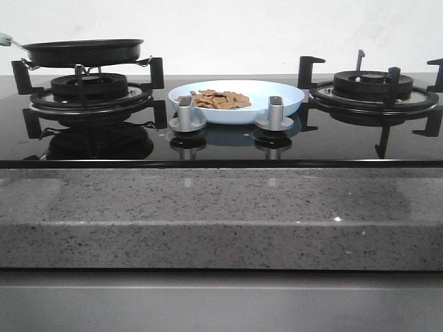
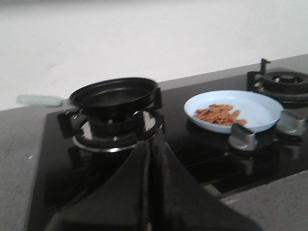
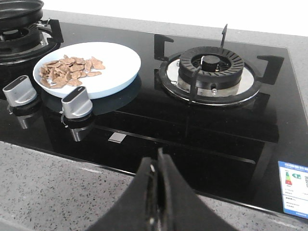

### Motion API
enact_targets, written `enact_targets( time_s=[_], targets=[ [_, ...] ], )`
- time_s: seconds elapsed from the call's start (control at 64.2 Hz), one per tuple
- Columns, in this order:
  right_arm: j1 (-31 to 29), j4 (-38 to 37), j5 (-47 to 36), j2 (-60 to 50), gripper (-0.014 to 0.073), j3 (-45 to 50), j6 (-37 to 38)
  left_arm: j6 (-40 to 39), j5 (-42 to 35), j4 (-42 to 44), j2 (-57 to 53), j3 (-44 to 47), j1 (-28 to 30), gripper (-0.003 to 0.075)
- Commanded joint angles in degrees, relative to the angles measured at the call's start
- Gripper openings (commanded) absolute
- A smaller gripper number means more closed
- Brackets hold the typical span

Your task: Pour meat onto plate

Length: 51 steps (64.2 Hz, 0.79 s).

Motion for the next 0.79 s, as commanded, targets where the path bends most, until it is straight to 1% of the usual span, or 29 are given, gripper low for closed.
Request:
enact_targets(
  time_s=[0.0,0.171,0.249,0.28,0.327,0.389,0.779],
  targets=[
    [0.00,-0.04,-4.71,0.18,-0.0070,-1.51,-0.76,-0.21,-3.82,-0.86,-4.30,3.01,3.74,-0.0020],
    [0.00,-0.04,-4.71,0.18,-0.0070,-1.51,-0.76,-0.21,-3.57,-2.20,-13.41,10.77,12.61,-0.0020],
    [0.00,-0.04,-4.71,0.18,-0.0070,-1.51,-0.76,-0.21,-3.57,-3.16,-15.98,13.05,14.67,-0.0020],
    [0.00,-0.04,-4.71,0.18,-0.0070,-1.51,-0.76,-0.21,-3.97,-3.16,-15.86,13.75,15.11,-0.0020],
    [0.00,-0.04,-4.64,0.18,-0.0070,-1.51,-0.76,-0.21,-1.66,-3.79,-15.57,13.75,15.26,-0.0020],
    [0.00,-0.04,-4.62,0.18,-0.0070,-1.51,-0.76,-0.21,-0.54,-3.91,-15.81,13.75,15.26,-0.0020],
    [0.00,-0.04,-4.62,0.18,-0.0070,-1.51,-0.76,-0.21,-0.55,-3.91,-15.70,13.75,15.26,-0.0020]
  ],
)
